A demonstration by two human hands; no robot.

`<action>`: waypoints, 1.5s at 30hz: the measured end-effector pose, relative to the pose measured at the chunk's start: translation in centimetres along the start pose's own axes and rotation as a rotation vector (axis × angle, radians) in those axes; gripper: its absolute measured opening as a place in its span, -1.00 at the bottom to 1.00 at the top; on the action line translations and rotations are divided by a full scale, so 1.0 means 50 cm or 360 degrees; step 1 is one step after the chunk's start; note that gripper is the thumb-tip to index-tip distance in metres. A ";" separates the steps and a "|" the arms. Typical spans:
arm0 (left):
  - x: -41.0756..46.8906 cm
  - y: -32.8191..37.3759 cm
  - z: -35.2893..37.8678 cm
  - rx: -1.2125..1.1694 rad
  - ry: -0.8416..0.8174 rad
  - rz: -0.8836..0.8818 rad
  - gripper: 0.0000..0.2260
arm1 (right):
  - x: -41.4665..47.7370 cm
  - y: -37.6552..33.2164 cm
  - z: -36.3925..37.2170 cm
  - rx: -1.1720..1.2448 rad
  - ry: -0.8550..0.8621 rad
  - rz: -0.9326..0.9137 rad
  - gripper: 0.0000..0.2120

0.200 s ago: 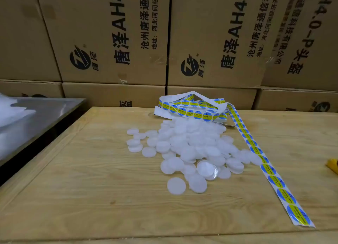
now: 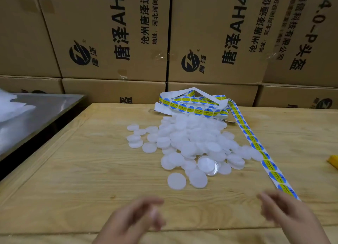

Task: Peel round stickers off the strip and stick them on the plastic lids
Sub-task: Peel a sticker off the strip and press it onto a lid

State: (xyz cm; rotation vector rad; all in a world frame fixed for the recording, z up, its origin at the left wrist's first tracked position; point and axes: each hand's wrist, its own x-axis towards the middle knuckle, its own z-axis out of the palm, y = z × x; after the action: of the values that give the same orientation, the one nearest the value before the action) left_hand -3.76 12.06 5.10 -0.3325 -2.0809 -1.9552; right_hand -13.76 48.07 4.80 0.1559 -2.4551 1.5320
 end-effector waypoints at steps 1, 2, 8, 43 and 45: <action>0.007 0.012 0.022 0.0082 0.0059 0.0019 -0.76 | 0.010 -0.017 0.024 -0.0067 0.0028 -0.0029 -0.84; 0.047 0.016 0.050 0.0169 0.0181 -0.0001 -0.84 | 0.035 -0.032 0.039 -0.0102 0.0146 -0.0017 -0.85; 0.189 -0.099 0.147 0.0786 0.0139 -0.0060 -0.87 | 0.168 0.010 0.153 -0.0201 0.0327 0.0112 -0.86; 0.256 -0.151 0.175 0.0195 0.0316 -0.0207 -0.80 | 0.129 -0.069 0.257 0.0556 -0.0267 -0.0440 -0.73; 0.260 -0.143 0.178 -0.0065 0.0276 -0.0360 -0.75 | 0.126 -0.068 0.256 0.0655 -0.0319 -0.0504 -0.66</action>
State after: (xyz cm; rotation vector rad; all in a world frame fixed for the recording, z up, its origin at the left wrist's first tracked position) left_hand -18.75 20.30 2.42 0.0676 -2.0439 -2.0707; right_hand -20.98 35.31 4.03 0.7649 -2.0802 1.9191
